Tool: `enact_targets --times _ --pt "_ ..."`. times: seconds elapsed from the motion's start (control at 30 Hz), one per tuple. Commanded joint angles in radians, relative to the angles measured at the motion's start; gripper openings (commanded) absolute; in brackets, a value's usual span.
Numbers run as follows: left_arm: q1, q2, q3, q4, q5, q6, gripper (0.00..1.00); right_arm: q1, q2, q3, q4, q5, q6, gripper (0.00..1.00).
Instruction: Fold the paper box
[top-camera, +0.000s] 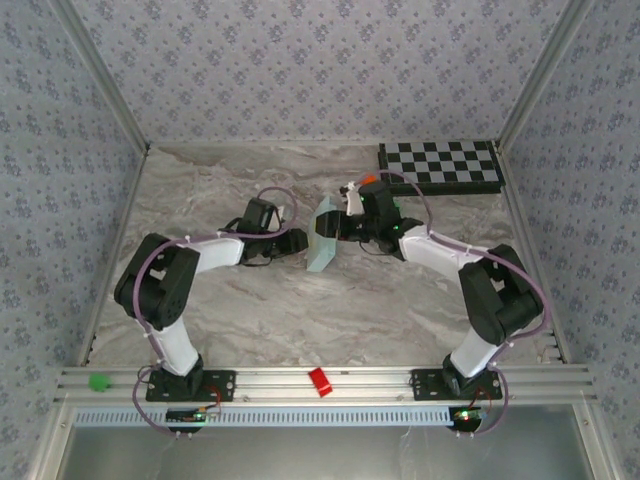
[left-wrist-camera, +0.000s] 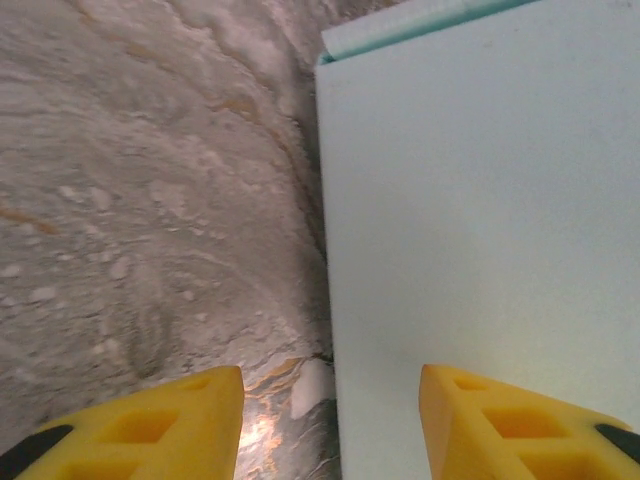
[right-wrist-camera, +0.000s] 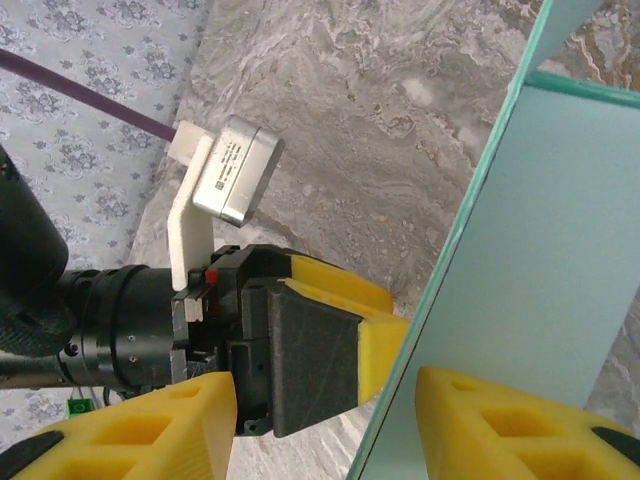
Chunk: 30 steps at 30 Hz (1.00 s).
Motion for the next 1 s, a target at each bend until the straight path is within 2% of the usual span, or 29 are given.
enact_targets --times 0.0,0.33,0.63,0.8,0.97 --pt "0.013 -0.058 -0.008 -0.041 -0.081 -0.005 0.50 0.005 0.032 0.073 -0.067 -0.039 -0.050 0.52" --pt "0.023 -0.104 -0.020 -0.101 -0.171 -0.006 0.51 0.005 0.050 0.159 -0.134 -0.045 -0.095 0.52" --pt "0.024 -0.139 -0.008 -0.143 -0.200 0.017 0.51 -0.027 0.020 0.160 -0.271 0.110 -0.096 0.51" --pt "0.025 -0.134 0.005 -0.147 -0.184 0.035 0.51 -0.042 0.054 0.149 -0.222 0.032 -0.062 0.51" --pt "0.025 -0.092 0.048 -0.140 -0.096 0.071 0.51 -0.035 0.107 0.154 -0.156 -0.052 -0.027 0.54"
